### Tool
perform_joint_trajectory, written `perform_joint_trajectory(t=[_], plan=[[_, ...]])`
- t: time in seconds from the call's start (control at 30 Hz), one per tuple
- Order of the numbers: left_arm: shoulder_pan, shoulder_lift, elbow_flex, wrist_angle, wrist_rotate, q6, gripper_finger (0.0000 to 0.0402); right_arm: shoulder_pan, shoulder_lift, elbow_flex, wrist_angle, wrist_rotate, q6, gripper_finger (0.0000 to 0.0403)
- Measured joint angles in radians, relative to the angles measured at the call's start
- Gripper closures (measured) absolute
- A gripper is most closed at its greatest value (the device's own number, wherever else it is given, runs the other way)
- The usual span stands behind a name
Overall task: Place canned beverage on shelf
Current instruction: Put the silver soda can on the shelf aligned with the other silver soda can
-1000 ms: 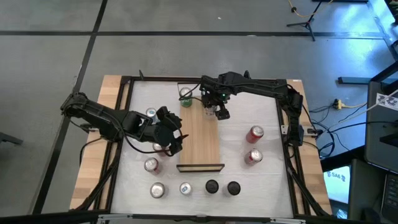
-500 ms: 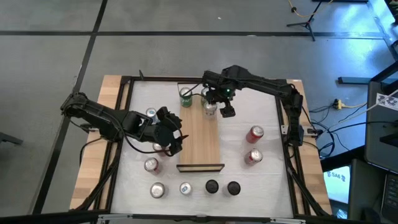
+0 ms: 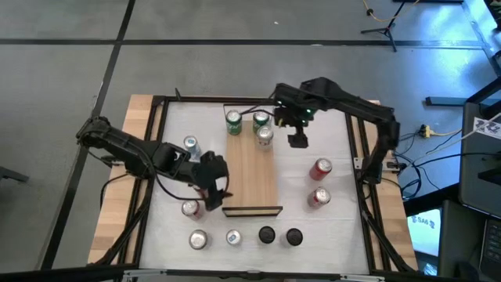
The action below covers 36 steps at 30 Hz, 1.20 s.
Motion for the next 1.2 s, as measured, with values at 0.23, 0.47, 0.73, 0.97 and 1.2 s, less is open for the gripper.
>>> perform_joint_trajectory(t=[0.23,0.47,0.73,0.97,1.2], plan=[[-0.121,0.0,0.046,-0.013,0.041,-0.295,0.0079,0.095,-0.191,-0.243,0.157,0.03,0.079,0.0047],[-0.245,0.007,0.049,-0.106,0.065,-0.789,0.0079,0.178,-0.385,-0.523,0.27,0.089,0.188,0.0047],[-0.337,0.026,0.049,-0.218,0.134,-1.353,0.0093,0.287,-0.584,-0.761,0.399,0.18,0.294,0.0047],[-0.352,0.137,0.049,-0.221,0.275,-1.524,0.0096,0.349,-0.68,-0.84,0.542,0.205,0.293,0.0047],[-0.351,0.226,0.049,-0.208,0.304,-1.581,0.0096,0.363,-0.691,-0.842,0.583,0.205,0.286,0.0047]])
